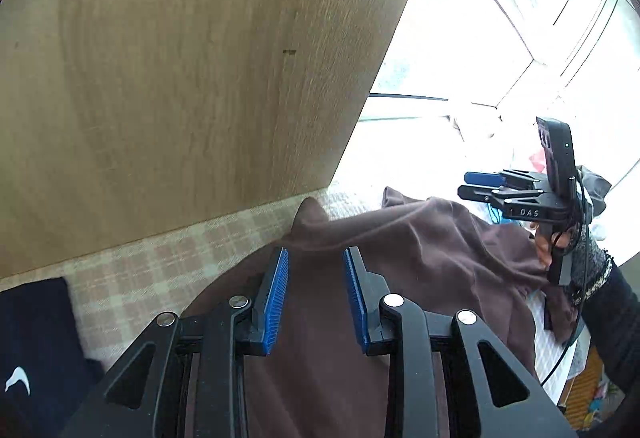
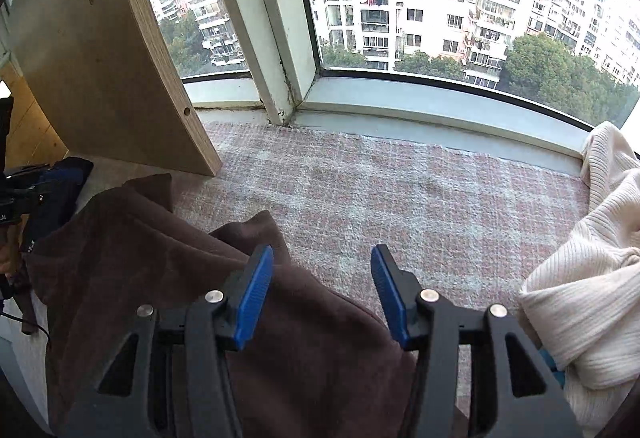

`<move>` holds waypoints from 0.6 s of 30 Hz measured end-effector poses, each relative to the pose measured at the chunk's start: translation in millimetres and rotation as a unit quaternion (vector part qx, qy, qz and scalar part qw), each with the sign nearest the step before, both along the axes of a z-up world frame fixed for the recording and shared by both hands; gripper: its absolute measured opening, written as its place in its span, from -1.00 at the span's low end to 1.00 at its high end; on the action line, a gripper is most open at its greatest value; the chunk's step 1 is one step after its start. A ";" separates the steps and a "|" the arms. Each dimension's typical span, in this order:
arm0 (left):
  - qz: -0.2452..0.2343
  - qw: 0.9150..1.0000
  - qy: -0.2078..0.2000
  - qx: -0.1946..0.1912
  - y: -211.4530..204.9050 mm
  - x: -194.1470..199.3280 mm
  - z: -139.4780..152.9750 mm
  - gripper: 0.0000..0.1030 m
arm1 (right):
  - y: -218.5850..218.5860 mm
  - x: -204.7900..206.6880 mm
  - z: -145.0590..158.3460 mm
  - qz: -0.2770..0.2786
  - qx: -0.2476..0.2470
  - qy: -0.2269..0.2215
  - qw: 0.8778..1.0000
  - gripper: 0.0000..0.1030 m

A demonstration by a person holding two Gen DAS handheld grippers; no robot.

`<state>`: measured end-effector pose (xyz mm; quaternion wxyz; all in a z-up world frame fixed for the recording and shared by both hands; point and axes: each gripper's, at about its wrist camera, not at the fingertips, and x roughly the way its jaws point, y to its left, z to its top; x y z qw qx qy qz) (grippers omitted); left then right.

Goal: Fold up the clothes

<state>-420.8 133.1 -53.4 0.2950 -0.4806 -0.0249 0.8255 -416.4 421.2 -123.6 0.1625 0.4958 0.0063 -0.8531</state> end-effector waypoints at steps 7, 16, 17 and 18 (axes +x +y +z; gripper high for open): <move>-0.023 0.998 -0.008 -0.055 44.8 -26.8 -42.8 -0.43 | -37.1 -24.9 -30.3 0.051 -0.004 -0.035 0.998 -0.02; -0.079 0.991 0.008 -0.106 57.6 -9.3 -64.7 -0.56 | -67.4 -2.4 -30.3 0.127 0.030 -0.030 0.991 -0.81; -0.083 0.991 0.011 -0.107 57.0 -8.2 -64.1 -0.65 | -70.6 0.5 -30.0 0.131 0.040 -0.024 0.990 -0.83; -0.083 0.991 0.014 -0.106 55.9 -6.8 -63.4 -0.71 | -71.9 2.9 -28.1 0.129 0.044 -0.017 0.991 -0.87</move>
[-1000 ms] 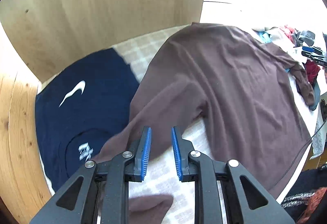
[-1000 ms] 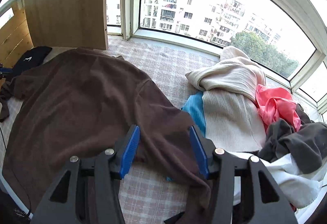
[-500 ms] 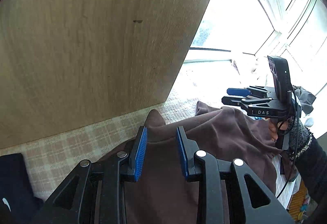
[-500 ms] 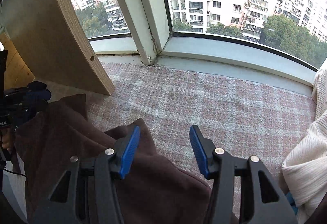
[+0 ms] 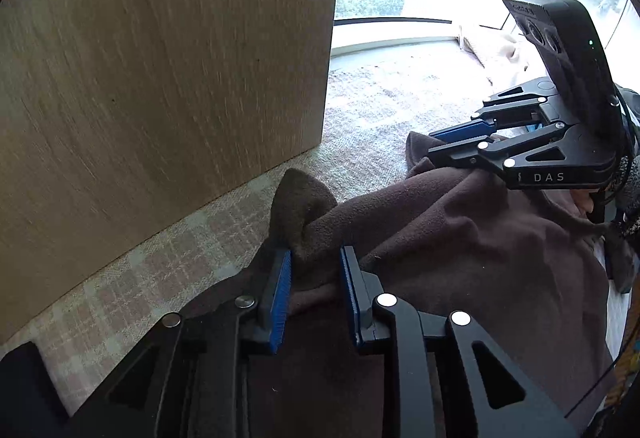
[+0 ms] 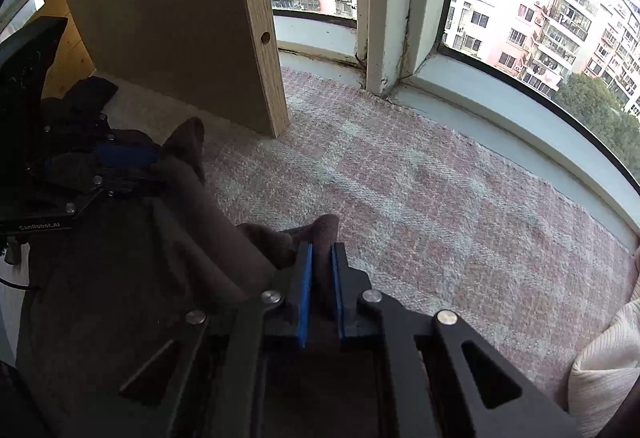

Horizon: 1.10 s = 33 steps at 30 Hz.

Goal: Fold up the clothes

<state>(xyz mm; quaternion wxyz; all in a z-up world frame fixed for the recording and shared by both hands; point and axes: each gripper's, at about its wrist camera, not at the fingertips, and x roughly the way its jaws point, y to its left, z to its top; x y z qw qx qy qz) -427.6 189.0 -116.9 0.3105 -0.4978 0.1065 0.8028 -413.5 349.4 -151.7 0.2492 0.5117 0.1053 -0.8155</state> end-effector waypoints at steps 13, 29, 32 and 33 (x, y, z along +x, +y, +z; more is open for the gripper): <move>0.113 0.991 0.061 0.028 -32.4 10.2 23.8 -0.78 | 34.0 -13.1 21.8 -0.132 -0.034 0.062 0.989 -0.86; 0.038 0.998 0.048 0.008 28.0 4.0 6.7 -0.66 | -16.8 -19.4 6.6 -0.035 0.014 0.002 0.999 -0.51; 0.040 0.998 0.044 0.015 22.7 4.4 6.2 -0.66 | -20.5 -16.6 3.6 -0.021 0.026 0.010 0.999 -0.41; 0.042 0.998 0.042 0.017 20.9 3.8 6.0 -0.66 | -20.9 -15.5 3.4 -0.016 0.025 0.014 0.999 -0.41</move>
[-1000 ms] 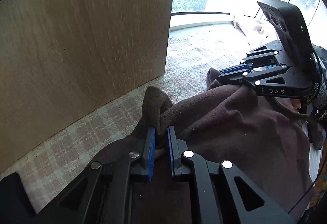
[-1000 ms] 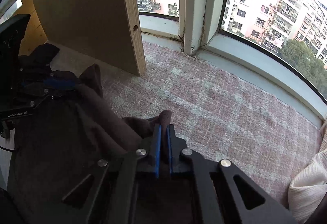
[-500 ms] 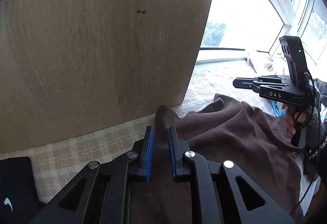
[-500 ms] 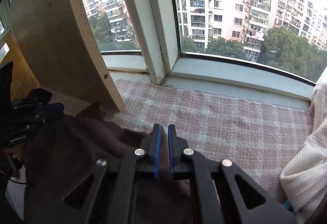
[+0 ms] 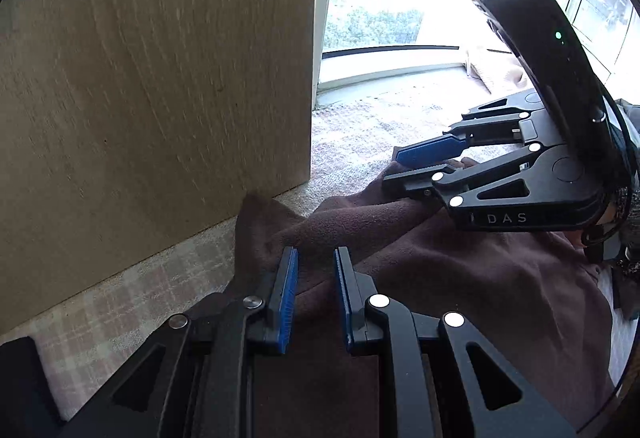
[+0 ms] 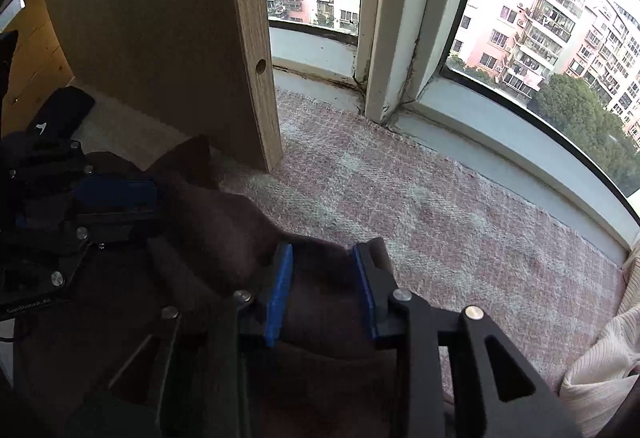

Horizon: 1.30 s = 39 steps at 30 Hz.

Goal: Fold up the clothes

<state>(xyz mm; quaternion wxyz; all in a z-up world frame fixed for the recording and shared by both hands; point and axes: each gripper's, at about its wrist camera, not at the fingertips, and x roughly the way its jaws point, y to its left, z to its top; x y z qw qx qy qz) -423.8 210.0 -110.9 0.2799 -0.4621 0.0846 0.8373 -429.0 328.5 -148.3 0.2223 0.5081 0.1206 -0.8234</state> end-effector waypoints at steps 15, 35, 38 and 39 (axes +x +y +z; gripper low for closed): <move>-0.001 0.999 0.004 0.038 -0.3 -7.9 6.5 -0.63 | 42.5 -10.6 25.1 -0.088 -0.056 0.012 0.994 -0.68; 0.203 0.977 0.032 -0.052 -278.6 153.7 114.5 -0.14 | 68.0 88.3 69.4 -0.110 -0.084 0.051 0.989 -0.62; 0.246 0.968 0.004 -0.059 -325.8 205.4 103.3 -0.13 | 47.0 112.9 93.9 -0.083 -0.137 0.046 0.986 -0.54; 0.258 0.964 -0.008 -0.054 -339.4 222.1 98.5 -0.13 | 36.7 123.4 97.0 -0.073 -0.148 0.041 0.985 -0.42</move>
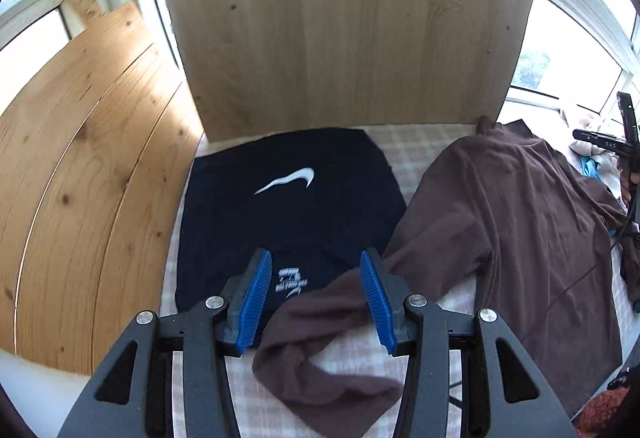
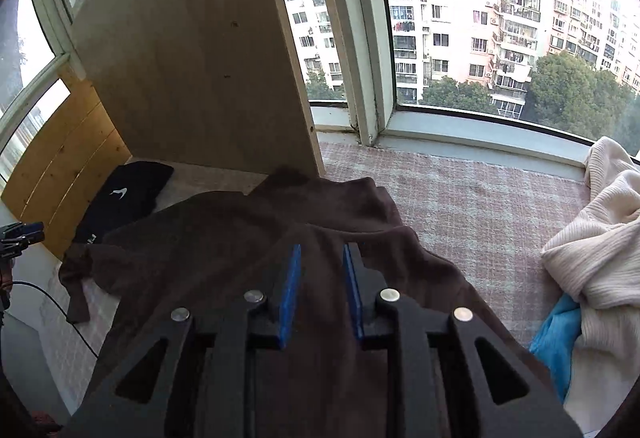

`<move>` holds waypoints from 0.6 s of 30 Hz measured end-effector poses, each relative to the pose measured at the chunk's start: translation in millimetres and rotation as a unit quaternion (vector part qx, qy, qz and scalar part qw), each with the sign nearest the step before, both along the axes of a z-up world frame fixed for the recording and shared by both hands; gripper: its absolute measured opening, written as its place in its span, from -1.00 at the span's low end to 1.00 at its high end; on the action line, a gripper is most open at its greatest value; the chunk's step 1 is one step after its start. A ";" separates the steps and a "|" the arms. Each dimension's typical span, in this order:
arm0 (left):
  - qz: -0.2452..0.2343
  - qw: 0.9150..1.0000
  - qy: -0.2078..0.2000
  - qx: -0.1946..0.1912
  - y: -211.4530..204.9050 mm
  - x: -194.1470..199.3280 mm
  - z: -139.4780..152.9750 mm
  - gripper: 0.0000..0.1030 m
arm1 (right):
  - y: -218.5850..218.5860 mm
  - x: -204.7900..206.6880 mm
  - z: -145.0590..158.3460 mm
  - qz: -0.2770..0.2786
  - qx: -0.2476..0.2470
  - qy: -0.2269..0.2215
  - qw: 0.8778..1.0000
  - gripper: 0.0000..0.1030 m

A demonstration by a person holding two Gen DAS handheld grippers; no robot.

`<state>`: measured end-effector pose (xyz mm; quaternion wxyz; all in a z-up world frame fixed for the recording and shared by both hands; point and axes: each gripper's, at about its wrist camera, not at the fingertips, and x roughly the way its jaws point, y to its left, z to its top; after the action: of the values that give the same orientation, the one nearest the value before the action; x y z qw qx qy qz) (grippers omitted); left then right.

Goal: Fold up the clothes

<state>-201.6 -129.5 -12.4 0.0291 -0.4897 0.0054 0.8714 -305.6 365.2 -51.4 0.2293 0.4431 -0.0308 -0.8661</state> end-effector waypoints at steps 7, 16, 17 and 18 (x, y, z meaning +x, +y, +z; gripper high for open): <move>0.058 0.988 -0.065 0.130 -7.5 77.7 -71.1 -0.10 | -90.1 67.9 -4.2 0.083 -0.021 -0.028 0.996 -0.20; 0.052 0.994 -0.074 0.066 63.4 66.0 -110.2 0.09 | -147.4 93.3 -23.7 0.136 -0.013 -0.059 0.989 -0.20; 0.059 0.994 -0.074 0.052 66.5 60.1 -114.2 0.09 | -151.4 94.5 -25.0 0.140 -0.011 -0.060 0.988 -0.20; 0.060 0.995 -0.075 0.033 69.8 55.4 -118.3 0.09 | -155.4 95.4 -26.1 0.144 -0.007 -0.059 0.988 -0.20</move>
<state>-146.2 -59.7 -130.7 -0.0070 -0.5521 -0.0551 0.8319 -210.2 209.8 -77.5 0.3523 0.4917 0.0136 -0.7962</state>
